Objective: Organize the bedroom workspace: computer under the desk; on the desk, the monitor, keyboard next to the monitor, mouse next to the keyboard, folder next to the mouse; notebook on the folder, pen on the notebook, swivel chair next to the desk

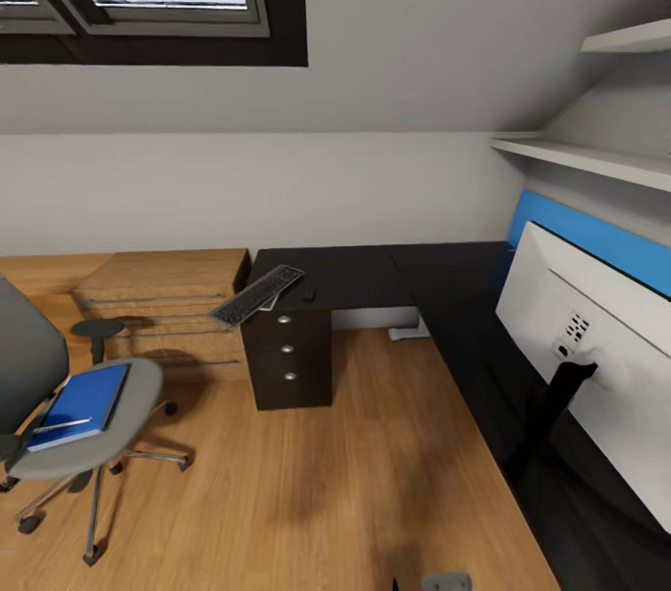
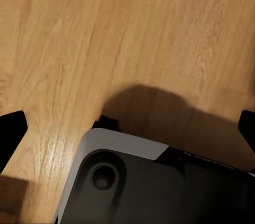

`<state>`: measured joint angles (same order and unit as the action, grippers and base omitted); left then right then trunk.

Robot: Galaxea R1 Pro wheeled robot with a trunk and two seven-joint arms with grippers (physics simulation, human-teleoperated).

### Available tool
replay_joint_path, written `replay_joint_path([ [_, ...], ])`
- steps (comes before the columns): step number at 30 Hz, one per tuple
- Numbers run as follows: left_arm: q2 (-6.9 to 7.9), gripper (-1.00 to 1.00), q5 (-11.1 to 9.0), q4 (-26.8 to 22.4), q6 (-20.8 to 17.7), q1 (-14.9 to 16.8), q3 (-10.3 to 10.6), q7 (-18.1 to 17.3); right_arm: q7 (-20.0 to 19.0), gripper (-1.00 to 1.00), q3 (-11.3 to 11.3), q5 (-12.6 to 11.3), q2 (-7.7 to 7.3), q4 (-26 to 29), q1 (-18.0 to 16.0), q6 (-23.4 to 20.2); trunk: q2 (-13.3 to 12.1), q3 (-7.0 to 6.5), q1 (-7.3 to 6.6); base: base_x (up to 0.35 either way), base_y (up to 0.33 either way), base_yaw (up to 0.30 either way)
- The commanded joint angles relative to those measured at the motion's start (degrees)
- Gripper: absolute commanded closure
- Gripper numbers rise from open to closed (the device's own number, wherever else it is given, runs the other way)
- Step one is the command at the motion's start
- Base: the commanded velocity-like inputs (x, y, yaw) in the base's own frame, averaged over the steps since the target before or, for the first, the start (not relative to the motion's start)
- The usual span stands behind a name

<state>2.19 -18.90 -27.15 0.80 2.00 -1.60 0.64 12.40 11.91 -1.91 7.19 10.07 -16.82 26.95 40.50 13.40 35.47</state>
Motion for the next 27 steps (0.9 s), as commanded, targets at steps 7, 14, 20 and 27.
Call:
replay_joint_path([
  [7,0.01,-1.00,-0.5,0.0,0.1,0.0,0.1,0.1,0.4,-1.00,0.5,-0.2,0.02,0.0,-0.1,0.1,0.1,0.08,-0.02,-0.331,0.000,0.000],
  [14,0.01,-1.00,-0.5,0.0,0.1,0.0,0.1,0.1,0.4,-1.00,0.4,-0.2,-0.05,0.0,-0.1,0.1,-0.3,-0.10,-0.24,-0.078,0.000,0.000],
  [20,0.01,-1.00,-0.5,0.0,0.2,0.0,0.1,0.1,0.4,-1.00,0.4,-0.1,-0.06,0.0,-0.1,0.1,-2.7,-1.17,-1.56,-0.006,0.000,0.000],
  [27,0.01,-1.00,-0.5,0.0,0.2,0.0,0.1,0.1,0.4,-1.00,0.4,-0.2,-0.07,0.0,-0.1,0.2,-5.5,-2.43,-3.10,0.000,0.000,0.000],
])
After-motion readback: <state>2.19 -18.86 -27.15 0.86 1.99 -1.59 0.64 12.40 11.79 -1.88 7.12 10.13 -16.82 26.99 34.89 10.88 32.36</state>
